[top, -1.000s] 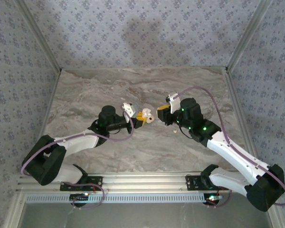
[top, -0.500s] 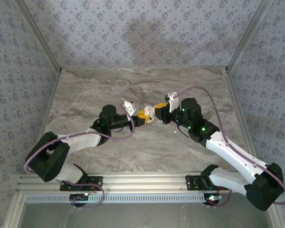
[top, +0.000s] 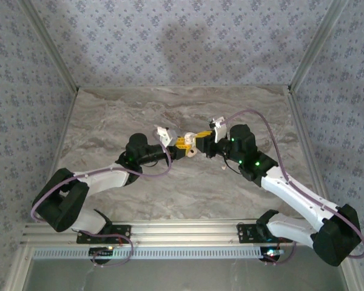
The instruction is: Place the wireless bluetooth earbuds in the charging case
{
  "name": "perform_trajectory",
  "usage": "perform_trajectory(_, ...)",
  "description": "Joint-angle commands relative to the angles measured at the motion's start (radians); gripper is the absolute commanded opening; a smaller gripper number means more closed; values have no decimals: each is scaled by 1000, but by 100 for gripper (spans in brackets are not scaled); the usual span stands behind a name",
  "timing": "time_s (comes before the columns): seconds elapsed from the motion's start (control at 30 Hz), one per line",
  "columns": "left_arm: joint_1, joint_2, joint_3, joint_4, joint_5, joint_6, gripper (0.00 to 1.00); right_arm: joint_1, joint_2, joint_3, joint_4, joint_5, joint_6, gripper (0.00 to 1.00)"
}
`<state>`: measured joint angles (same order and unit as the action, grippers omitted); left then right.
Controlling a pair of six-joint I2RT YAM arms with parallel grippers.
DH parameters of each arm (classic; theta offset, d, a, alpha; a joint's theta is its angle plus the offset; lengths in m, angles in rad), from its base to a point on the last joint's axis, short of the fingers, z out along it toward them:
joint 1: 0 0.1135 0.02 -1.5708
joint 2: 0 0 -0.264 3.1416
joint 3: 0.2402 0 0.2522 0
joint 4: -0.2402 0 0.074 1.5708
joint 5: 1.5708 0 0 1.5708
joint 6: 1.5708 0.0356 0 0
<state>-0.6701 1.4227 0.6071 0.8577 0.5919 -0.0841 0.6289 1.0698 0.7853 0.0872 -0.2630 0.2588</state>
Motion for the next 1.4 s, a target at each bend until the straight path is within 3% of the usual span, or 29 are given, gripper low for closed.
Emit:
perform_trajectory(0.0, -9, 1, 29, 56, 32, -20, 12, 5, 7, -13, 33, -12, 14, 24)
perform_trajectory(0.93, -10, 19, 26, 110, 31, -74, 12, -6, 7, -6, 108, -21, 27, 23)
perform_trajectory(1.37, -10, 59, 25, 243, 26, -167, 12, -3, 11, -26, 132, -6, 31, 23)
